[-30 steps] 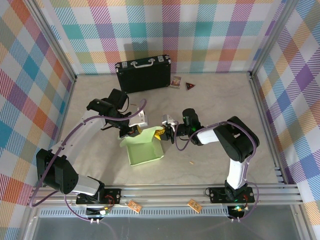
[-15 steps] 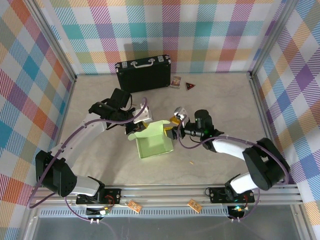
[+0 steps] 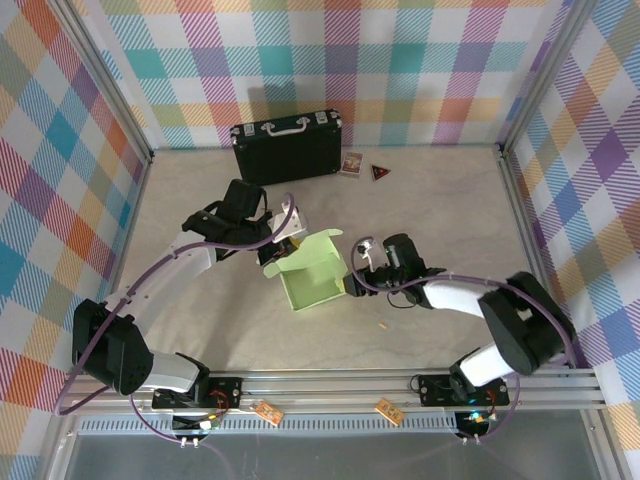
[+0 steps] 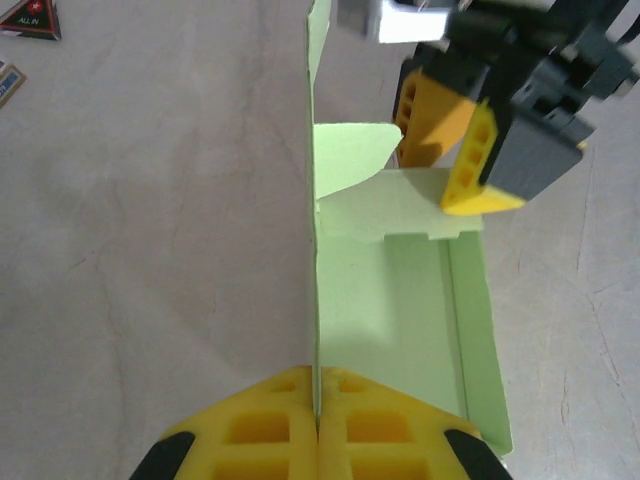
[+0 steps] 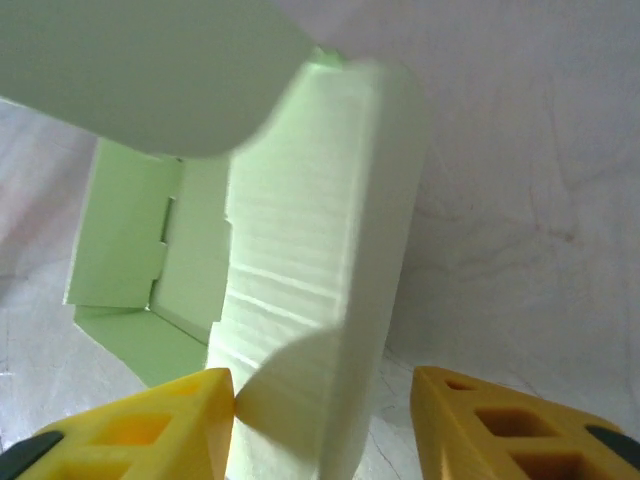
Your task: Fold the paper box
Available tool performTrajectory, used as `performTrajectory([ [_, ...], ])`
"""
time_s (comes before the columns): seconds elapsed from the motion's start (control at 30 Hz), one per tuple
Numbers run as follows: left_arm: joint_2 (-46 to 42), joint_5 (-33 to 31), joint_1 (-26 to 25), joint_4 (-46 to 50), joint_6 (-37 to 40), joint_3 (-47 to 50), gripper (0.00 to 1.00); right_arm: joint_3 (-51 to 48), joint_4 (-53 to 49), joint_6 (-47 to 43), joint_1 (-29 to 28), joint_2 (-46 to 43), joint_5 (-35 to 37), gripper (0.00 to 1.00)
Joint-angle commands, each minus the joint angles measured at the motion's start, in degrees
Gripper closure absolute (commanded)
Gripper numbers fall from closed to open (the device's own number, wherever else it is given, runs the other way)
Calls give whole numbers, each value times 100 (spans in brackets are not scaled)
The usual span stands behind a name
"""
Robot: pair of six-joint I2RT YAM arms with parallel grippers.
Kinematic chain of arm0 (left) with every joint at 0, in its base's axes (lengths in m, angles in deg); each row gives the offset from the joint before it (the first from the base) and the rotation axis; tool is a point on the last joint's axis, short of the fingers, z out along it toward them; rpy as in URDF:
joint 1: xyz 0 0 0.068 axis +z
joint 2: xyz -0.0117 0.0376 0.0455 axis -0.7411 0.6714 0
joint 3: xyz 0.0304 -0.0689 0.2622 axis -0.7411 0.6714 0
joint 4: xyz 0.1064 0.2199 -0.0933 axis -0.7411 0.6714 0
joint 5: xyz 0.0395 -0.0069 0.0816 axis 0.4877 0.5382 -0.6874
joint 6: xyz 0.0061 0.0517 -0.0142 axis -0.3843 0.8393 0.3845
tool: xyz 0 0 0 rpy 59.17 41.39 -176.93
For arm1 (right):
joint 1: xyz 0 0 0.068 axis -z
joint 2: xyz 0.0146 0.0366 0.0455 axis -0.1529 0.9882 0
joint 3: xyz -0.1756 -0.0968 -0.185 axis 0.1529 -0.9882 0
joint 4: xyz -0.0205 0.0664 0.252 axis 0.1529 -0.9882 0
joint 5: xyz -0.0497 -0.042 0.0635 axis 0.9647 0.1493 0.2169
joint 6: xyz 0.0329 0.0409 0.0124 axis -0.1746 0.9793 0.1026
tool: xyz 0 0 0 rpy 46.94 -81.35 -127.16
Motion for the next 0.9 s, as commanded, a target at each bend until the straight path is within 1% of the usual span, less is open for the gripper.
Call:
performTrajectory([
  [0.0, 32, 200, -60, -236, -148, 101, 100, 335, -11, 114, -90, 362, -279, 57],
  [0.1, 66, 217, -66, -285, -254, 152, 100, 549, -194, -14, -187, 563, 114, 68],
  [0.2, 182, 296, -73, -217, -487, 62, 100, 806, -543, -163, -324, 678, 890, 75],
  [0.23, 250, 338, -87, -127, -552, -5, 100, 889, -627, -208, -391, 698, 1248, 78],
  [0.27, 327, 347, -103, -40, -598, -68, 100, 908, -605, -250, -435, 706, 1467, 81],
  [0.33, 442, 210, -149, 57, -776, -144, 99, 968, -503, -290, -471, 755, 1604, 85],
  [0.4, 529, -47, -166, 30, -1101, -161, 92, 1069, -510, -342, -497, 851, 1740, 98],
  [0.43, 550, -182, -162, 16, -1247, -187, 86, 1103, -560, -401, -516, 887, 1827, 100],
  [0.5, 523, -633, -163, -97, -1753, -246, 64, 1130, -662, -477, -556, 919, 2051, 100],
  [0.57, 413, -959, -126, 16, -2032, -431, 50, 1053, -636, -499, -555, 887, 2127, 100],
  [0.6, 296, -1168, -60, 52, -2242, -521, 23, 1010, -619, -550, -555, 852, 2129, 100],
  [0.63, 131, -1331, 47, 57, -2458, -580, 4, 988, -634, -595, -555, 819, 2125, 100],
  [0.67, -97, -1482, 212, -21, -2859, -590, 0, 987, -688, -592, -546, 791, 2157, 100],
  [0.73, -647, -1540, 713, -247, -3612, -432, 0, 994, -782, -570, -516, 707, 2136, 100],
  [0.77, -1005, -1842, 1078, -468, -4302, -205, 0, 980, -808, -517, -485, 670, 2074, 100],
  [0.8, -1373, -2416, 1389, -588, -5109, 76, 1, 979, -845, -456, -430, 622, 1982, 100],
  [0.83, -1669, -2738, 1651, -623, -5718, 333, 1, 956, -850, -438, -402, 583, 1911, 100],
  [0.87, -1953, -2657, 1956, -688, -5962, 667, 1, 923, -822, -442, -382, 538, 1829, 100],
])
